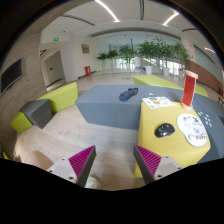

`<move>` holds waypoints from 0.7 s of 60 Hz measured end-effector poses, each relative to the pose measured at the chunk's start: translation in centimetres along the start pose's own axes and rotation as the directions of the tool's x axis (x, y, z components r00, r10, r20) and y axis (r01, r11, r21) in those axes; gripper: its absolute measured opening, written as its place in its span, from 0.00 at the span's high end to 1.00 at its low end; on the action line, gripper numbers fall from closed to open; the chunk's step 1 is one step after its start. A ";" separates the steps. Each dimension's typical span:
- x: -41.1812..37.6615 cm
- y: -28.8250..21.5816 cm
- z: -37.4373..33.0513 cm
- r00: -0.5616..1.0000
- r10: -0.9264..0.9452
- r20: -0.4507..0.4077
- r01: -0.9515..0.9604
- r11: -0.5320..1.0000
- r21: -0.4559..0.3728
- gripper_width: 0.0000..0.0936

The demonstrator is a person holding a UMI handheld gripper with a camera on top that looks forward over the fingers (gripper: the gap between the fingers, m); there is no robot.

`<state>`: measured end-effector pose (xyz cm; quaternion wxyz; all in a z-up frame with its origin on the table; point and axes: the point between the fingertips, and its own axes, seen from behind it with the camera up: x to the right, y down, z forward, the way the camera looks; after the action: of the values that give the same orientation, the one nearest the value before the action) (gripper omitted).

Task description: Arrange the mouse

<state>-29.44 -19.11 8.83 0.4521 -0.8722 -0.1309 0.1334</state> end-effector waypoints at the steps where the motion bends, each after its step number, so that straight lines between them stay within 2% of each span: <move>1: -1.8 0.1 0.9 1.000 -0.002 -0.001 0.002 1.000 0.003 0.12; 11: -1.1 0.2 1.7 1.000 -0.011 -0.025 0.011 1.000 0.013 0.13; 26: 8.8 0.9 5.1 0.990 0.009 -0.142 -0.010 1.000 -0.004 0.14; 42: 17.3 1.8 10.6 0.975 0.044 -0.217 -0.052 0.998 -0.030 0.13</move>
<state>-16.84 -6.03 -0.55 0.4450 -0.8922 -0.0624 0.0464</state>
